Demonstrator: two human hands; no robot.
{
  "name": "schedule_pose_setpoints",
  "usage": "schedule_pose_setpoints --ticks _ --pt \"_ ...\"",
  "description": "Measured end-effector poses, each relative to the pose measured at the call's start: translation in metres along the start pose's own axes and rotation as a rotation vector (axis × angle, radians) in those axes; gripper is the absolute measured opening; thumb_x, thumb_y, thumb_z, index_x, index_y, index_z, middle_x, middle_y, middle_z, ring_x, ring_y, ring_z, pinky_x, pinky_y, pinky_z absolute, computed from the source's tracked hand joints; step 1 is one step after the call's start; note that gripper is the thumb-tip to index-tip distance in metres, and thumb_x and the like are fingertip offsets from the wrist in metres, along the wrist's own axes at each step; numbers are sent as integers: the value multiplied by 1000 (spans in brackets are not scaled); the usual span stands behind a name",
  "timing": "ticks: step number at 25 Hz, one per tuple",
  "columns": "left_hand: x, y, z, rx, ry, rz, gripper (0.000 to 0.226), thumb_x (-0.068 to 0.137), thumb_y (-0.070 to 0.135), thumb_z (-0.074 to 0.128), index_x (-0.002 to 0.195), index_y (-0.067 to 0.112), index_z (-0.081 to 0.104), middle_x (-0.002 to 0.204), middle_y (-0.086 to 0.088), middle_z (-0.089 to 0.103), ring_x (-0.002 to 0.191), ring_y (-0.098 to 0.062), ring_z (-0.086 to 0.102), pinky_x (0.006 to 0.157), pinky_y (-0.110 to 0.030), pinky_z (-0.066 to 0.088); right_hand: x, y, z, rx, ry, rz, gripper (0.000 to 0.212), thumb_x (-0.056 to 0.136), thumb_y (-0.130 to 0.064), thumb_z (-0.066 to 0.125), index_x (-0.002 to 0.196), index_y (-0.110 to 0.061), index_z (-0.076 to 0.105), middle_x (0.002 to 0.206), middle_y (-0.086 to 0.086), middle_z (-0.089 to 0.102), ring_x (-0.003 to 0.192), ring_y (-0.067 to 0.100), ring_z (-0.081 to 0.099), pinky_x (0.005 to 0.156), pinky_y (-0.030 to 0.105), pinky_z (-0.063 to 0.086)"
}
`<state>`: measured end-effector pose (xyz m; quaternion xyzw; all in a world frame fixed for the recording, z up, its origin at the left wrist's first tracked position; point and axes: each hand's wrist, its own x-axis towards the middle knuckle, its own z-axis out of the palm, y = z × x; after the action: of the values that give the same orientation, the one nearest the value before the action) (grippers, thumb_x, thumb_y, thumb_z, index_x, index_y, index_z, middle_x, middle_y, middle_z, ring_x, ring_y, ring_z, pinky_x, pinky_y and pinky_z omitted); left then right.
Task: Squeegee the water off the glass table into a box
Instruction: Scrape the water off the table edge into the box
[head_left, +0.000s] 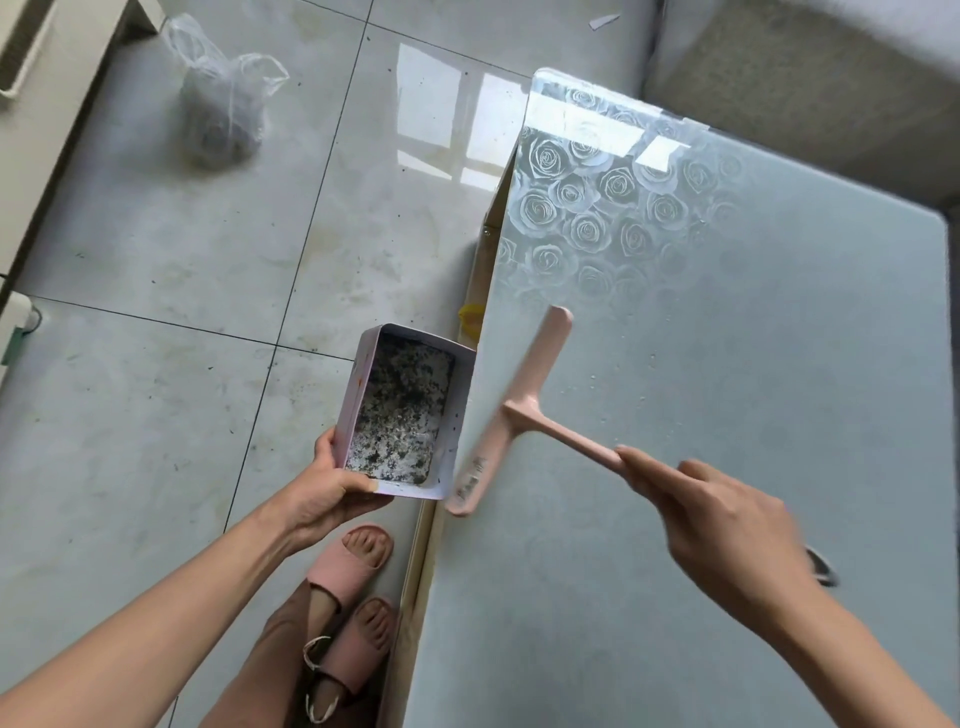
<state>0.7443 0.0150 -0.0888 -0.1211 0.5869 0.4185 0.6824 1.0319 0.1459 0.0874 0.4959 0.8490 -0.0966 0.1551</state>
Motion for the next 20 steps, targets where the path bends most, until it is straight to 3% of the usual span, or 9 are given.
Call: schedule_pose_setpoints --ticks 4,10,15,20 --pt "-3 -2 1 -12 -13 -2 86 78 -30 41 140 28 25 109 -9 50 88 -31 60 56 -36 59 -6 7 5 -124 -189 41 35 96 -43 39 127 -59 42 73 -6 43 74 19 62 53 29 30" --pt "-3 -5 1 -57 4 -2 87 78 -30 40 141 27 24 114 -11 50 88 -34 61 58 -39 60 38 -48 18 59 -74 22 30 99 -42 35 126 -50 46 75 -4 46 72 27 54 54 31 26" --pt "-8 16 12 -77 32 -17 87 78 -31 39 143 23 23 125 -15 43 89 -34 58 55 -40 59 -11 42 -6 200 -159 312 31 93 -49 46 123 -53 53 107 -7 68 104 24 62 73 35 45" --pt "-5 46 29 -58 27 21 78 79 -30 38 139 19 27 129 -16 38 92 -32 56 56 -40 60 -40 132 -19 217 -280 478 26 91 -42 55 109 -61 57 93 -20 67 93 16 65 76 37 50"
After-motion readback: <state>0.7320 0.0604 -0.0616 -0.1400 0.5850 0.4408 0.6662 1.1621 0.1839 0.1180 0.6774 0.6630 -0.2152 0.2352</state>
